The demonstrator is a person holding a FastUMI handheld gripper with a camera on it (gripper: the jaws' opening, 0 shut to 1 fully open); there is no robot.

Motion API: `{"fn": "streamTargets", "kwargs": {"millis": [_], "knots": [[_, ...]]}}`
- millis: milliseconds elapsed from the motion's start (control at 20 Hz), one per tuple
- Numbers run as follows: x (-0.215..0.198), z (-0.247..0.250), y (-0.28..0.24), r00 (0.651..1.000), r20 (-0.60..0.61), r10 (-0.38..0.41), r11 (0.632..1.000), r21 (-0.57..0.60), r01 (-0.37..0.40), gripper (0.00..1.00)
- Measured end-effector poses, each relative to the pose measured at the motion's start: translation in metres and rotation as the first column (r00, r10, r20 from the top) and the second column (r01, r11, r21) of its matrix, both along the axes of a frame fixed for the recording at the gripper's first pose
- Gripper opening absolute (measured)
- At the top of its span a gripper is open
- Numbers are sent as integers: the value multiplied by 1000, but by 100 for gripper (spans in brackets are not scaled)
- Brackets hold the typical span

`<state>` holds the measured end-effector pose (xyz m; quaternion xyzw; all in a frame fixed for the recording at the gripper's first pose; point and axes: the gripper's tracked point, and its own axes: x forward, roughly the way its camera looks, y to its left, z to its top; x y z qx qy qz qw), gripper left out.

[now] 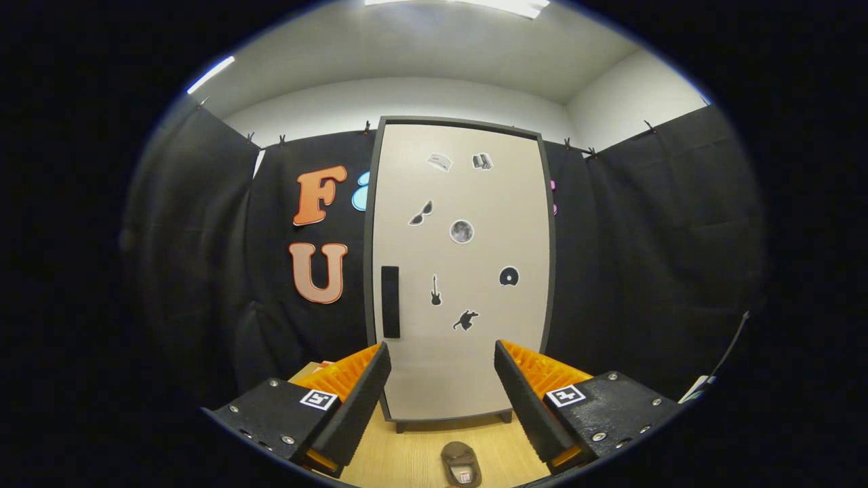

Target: Open the shoe cabinet door, grab the shoes and put them into the shoe cabinet, then close the shoe cabinet door.

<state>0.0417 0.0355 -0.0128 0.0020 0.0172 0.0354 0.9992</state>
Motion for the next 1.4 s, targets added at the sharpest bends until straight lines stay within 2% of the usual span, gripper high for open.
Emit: {"fn": "streamTargets", "kwargs": {"millis": [550, 1100, 1200, 1300, 1350, 1400], "knots": [[110, -9, 75, 995, 0, 104, 994, -30, -104, 96], [191, -24, 94, 994, -20, 111, 994, -21, -111, 94], [199, -26, 95, 993, -25, 111, 994, -14, -112, 87], [203, -27, 92, 995, -30, 95, 995, 2, -95, 74], [203, -25, 91, 996, -23, 91, 996, 12, -91, 59], [202, -25, 93, 995, -27, 97, 995, 23, -97, 49]]}}
